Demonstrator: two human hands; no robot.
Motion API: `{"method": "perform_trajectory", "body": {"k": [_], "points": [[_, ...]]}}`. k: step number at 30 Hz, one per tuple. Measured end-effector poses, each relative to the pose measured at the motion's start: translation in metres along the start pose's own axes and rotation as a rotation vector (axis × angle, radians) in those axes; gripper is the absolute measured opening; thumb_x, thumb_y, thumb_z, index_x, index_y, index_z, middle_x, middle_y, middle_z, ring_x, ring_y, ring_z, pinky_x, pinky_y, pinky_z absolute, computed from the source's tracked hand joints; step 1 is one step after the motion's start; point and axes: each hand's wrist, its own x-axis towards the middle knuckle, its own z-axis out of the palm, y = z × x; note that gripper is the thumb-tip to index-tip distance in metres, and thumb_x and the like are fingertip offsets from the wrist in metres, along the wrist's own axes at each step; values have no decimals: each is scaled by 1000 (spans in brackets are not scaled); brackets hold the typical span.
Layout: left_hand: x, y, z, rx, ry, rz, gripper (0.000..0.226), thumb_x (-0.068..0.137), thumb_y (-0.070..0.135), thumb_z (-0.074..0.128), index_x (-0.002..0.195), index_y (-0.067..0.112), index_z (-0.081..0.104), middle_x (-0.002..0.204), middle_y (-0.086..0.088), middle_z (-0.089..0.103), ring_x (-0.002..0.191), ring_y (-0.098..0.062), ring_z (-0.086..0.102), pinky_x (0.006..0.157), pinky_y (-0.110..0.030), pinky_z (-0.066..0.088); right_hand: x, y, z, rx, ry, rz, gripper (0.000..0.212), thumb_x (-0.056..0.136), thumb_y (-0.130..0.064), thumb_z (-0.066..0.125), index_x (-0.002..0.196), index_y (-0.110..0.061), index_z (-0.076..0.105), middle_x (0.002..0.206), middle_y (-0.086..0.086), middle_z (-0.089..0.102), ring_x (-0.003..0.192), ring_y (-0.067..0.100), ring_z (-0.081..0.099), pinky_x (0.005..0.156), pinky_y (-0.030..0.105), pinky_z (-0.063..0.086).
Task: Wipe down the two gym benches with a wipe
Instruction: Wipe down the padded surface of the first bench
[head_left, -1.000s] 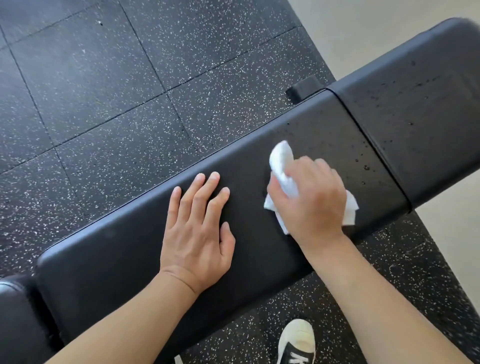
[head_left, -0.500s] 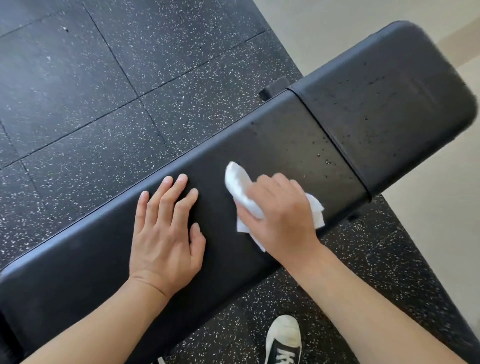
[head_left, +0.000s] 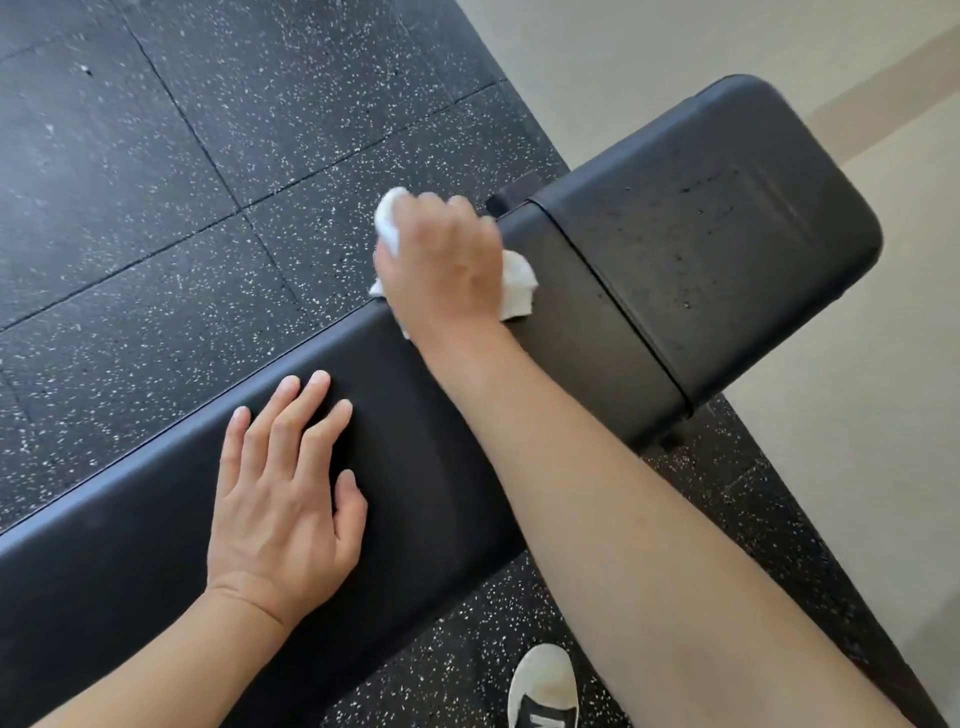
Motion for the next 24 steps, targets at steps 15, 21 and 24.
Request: {"method": "perform_trajectory", "body": {"k": [15, 21, 24], "points": [[0, -2, 3, -19, 0, 1, 55, 93, 31, 42, 144, 11, 52, 164, -10, 40, 157, -34, 31, 129, -59, 16, -107, 127, -38, 106, 202, 159, 28, 95, -22, 63, 73, -10, 48, 69, 8, 49, 64, 30, 46, 55, 44, 43], [1, -2, 3, -9, -10, 0, 56, 93, 31, 42, 145, 12, 51, 165, -8, 39, 157, -34, 30, 129, -58, 16, 4, 72, -10, 114, 176, 242, 17, 97, -28, 59, 98, -12, 63, 96, 5, 66, 89, 30, 59, 68, 35, 32], [1, -2, 3, -3, -5, 6, 56, 93, 31, 42, 145, 12, 52, 165, -9, 39, 157, -34, 30, 129, -58, 16, 24, 54, -2, 27, 70, 139, 15, 97, -30, 58, 103, -18, 64, 100, 1, 67, 94, 27, 60, 69, 34, 29]]}}
